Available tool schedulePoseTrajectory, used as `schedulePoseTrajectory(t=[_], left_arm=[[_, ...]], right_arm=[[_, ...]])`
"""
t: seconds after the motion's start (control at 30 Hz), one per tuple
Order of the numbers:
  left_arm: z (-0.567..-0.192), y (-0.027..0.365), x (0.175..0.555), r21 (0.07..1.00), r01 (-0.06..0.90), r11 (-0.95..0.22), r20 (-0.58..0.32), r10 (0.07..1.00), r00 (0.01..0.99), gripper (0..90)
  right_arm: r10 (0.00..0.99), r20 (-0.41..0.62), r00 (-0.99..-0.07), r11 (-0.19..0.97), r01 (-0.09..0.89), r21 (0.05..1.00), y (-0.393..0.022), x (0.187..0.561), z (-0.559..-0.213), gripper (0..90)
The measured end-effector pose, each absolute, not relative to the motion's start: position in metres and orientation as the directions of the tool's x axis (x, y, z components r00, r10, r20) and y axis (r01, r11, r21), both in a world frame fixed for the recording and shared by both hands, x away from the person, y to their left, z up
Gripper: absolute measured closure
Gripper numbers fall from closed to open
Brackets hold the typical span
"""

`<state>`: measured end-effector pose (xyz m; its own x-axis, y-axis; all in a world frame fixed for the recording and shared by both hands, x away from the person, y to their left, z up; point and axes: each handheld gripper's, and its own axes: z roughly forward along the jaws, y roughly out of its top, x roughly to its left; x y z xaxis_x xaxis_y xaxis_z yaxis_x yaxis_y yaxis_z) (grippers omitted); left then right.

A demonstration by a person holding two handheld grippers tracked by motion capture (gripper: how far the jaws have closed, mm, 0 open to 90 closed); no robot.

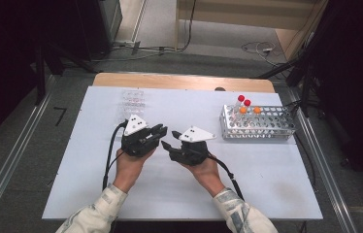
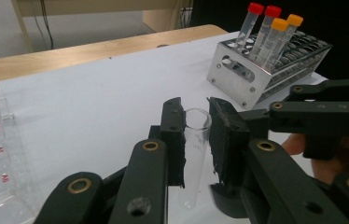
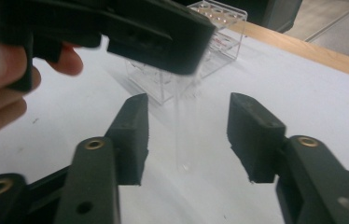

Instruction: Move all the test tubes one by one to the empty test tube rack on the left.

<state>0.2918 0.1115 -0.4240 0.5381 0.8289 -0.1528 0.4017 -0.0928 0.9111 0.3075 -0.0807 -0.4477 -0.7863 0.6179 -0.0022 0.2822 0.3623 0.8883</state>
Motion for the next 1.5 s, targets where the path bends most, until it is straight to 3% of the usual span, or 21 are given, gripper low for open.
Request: schedulePoseTrajectory(t=[0.33, 0.83, 1.1, 1.5], left_arm=[[-0.422, 0.121, 0.310, 0.904, 0.425, -0.055, -0.185, 0.844, 0.503, 77.3], [-0.393, 0.148, 0.341, 0.908, 0.418, -0.021, -0.176, 0.888, 0.425, 77.2], [-0.387, 0.156, 0.345, 0.912, 0.410, -0.018, -0.164, 0.901, 0.402, 77.2], [-0.378, 0.175, 0.346, 0.923, 0.384, -0.011, -0.129, 0.932, 0.338, 77.2]], right_arm=[[0.649, 0.056, -0.759, 0.363, 0.373, 0.854, -0.110, 0.312, -0.450, 29.7], [0.680, 0.060, -0.731, 0.338, 0.385, 0.859, -0.148, 0.304, -0.447, 27.3], [0.704, 0.066, -0.707, 0.323, 0.402, 0.857, -0.159, 0.306, -0.447, 18.9], [0.728, 0.067, -0.682, 0.314, 0.419, 0.852, -0.171, 0.305, -0.447, 18.6]])
